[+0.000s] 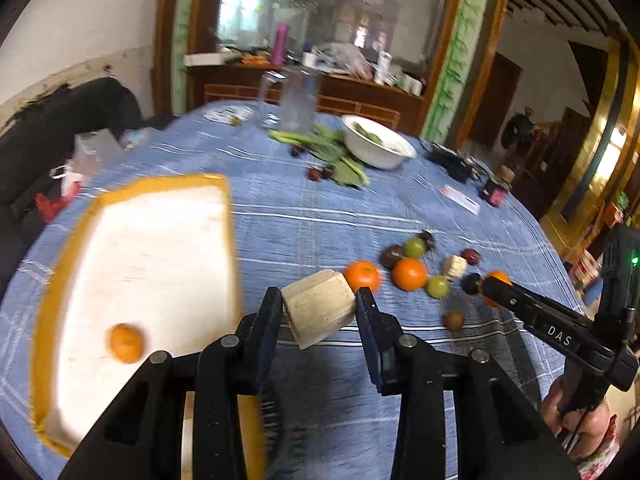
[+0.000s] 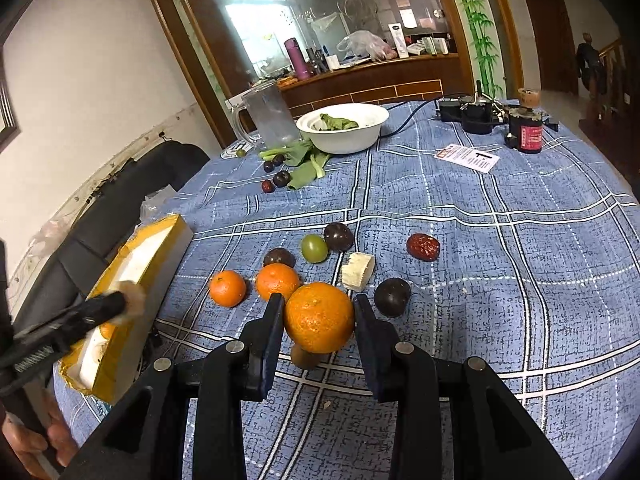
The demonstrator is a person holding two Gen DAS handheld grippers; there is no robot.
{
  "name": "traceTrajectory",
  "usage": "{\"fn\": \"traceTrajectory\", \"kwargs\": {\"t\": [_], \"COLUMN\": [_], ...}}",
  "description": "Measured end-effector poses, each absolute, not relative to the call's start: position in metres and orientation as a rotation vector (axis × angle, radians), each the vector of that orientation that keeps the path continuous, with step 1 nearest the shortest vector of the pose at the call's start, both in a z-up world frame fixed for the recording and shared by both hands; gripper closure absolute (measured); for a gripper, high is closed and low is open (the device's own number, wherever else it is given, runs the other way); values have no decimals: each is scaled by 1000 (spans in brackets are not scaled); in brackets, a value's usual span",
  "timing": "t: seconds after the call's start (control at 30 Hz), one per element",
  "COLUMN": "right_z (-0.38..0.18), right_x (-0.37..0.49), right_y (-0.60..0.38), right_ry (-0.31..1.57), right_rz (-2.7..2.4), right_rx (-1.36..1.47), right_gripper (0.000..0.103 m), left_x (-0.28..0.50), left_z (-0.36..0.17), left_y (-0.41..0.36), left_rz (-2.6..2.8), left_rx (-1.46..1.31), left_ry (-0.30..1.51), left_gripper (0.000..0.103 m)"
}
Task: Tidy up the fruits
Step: 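Grasp a white cube with the left gripper while the right gripper grasps a mandarin, then place the cube and mandarin in the tray, opening both grippers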
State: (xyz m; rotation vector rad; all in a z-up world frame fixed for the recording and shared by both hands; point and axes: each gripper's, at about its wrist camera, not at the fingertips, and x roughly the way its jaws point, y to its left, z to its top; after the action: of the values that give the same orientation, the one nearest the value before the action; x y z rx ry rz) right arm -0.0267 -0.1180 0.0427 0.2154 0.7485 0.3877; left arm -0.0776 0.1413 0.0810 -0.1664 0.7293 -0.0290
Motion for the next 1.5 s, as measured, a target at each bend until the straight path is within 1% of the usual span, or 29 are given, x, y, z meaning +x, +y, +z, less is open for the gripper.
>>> {"fn": "traceTrajectory", "kwargs": {"t": [0.13, 0.27, 0.4, 0.53, 0.7, 0.87, 1.0, 1.07, 1.1, 1.13, 1.17, 1.2, 1.23, 1.37, 1.5], "right_z": [51, 67, 85, 89, 73, 44, 30, 30, 29, 30, 31, 33, 36, 49, 74], "right_x": [-35, -46, -56, -58, -40, -21, -18, -16, -16, -14, -14, -15, -18, -23, -38], "right_y": [-108, -78, -13, 48, 122, 165, 181, 182, 183, 184, 185, 184, 183, 172, 141], "right_ry": [741, 735, 744, 780, 885, 994, 1008, 1000, 1004, 1007, 1003, 991, 980, 945, 868], "right_rz": [383, 468, 597, 698, 772, 765, 740, 734, 737, 740, 741, 740, 736, 737, 733], "right_rx": [205, 209, 130, 64, -12, -77, -146, -154, -152, -148, -144, -139, -134, -92, -39], "right_gripper": [66, 66, 65, 65, 65, 65, 64, 64, 63, 56, 46, 44, 43, 43, 43], "left_x": [-95, -105, -111, -115, -114, -112, -113, -114, -115, -116, -118, -119, -121, -132, -142], "left_z": [86, 81, 74, 66, 48, 36, 33, 34, 36, 37, 40, 42, 45, 55, 66], "left_y": [186, 236, 270, 294, 308, 315, 315, 314, 314, 314, 314, 314, 314, 318, 311], "left_rz": [52, 143, 205, 246, 251, 239, 219, 214, 208, 199, 195, 202, 210, 222, 244], "left_rx": [-199, -272, -306, -313, -322, -336, -346, -347, -353, -361, -364, -362, -361, -383, -367], "left_ry": [715, 724, 734, 744, 776, 795, 790, 785, 781, 775, 769, 764, 756, 733, 720], "left_gripper": [66, 66, 66, 66, 66, 66, 66, 63, 58, 55, 54, 50, 44, 41, 34]}}
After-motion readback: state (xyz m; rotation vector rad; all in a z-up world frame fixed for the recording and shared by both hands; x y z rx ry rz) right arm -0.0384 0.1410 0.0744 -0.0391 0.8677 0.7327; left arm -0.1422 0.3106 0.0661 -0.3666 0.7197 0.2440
